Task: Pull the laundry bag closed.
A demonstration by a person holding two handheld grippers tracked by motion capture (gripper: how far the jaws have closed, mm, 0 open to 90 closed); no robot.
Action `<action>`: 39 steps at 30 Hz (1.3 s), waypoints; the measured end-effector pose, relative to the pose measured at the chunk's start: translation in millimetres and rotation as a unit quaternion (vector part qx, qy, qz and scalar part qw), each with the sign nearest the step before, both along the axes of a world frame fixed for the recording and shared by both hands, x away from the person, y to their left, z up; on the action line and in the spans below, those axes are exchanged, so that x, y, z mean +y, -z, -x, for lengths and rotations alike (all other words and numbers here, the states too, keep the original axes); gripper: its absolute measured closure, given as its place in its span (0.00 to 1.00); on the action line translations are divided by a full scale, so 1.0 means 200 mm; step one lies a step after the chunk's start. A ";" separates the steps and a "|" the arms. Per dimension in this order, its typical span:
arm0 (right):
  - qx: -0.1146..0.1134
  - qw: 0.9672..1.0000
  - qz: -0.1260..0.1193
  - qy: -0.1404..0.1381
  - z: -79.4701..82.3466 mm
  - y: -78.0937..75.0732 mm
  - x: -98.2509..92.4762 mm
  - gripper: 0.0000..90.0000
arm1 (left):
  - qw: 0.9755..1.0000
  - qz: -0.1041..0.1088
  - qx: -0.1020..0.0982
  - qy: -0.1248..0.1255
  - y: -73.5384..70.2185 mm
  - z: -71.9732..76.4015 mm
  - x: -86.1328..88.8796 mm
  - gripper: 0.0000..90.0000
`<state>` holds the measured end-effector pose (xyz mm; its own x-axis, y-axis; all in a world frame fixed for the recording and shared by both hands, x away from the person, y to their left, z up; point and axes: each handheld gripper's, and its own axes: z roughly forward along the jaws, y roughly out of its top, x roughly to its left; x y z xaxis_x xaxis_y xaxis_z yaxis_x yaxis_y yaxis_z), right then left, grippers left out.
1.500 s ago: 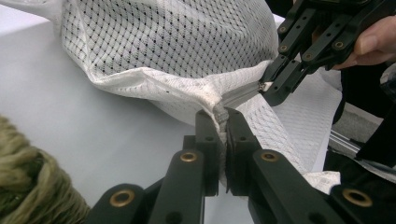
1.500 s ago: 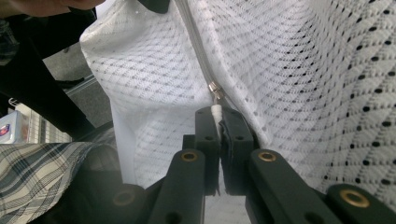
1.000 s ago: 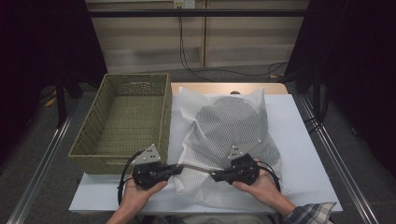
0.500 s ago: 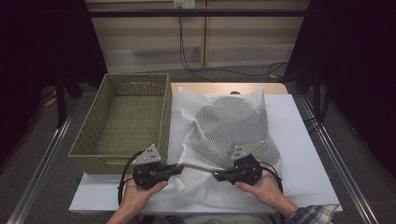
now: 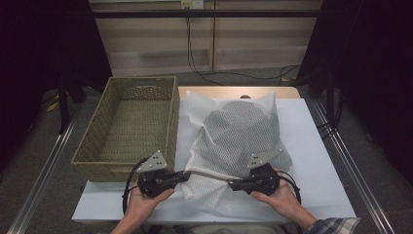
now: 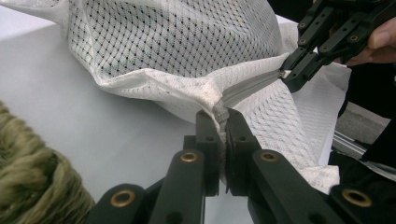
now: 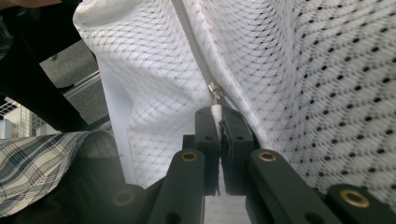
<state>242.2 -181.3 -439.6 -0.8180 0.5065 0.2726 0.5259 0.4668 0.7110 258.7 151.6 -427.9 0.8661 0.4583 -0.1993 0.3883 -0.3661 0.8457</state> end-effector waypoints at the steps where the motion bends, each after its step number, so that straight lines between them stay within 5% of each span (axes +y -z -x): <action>1: 0.000 1.000 0.000 0.001 0.00 0.00 0.00 0.97 | 1.000 0.001 0.001 0.001 0.00 0.00 0.00 0.96; 39: 0.007 0.999 0.014 0.034 0.05 0.01 -0.18 0.97 | 1.000 -0.002 -0.001 -0.013 -0.01 0.00 0.02 0.96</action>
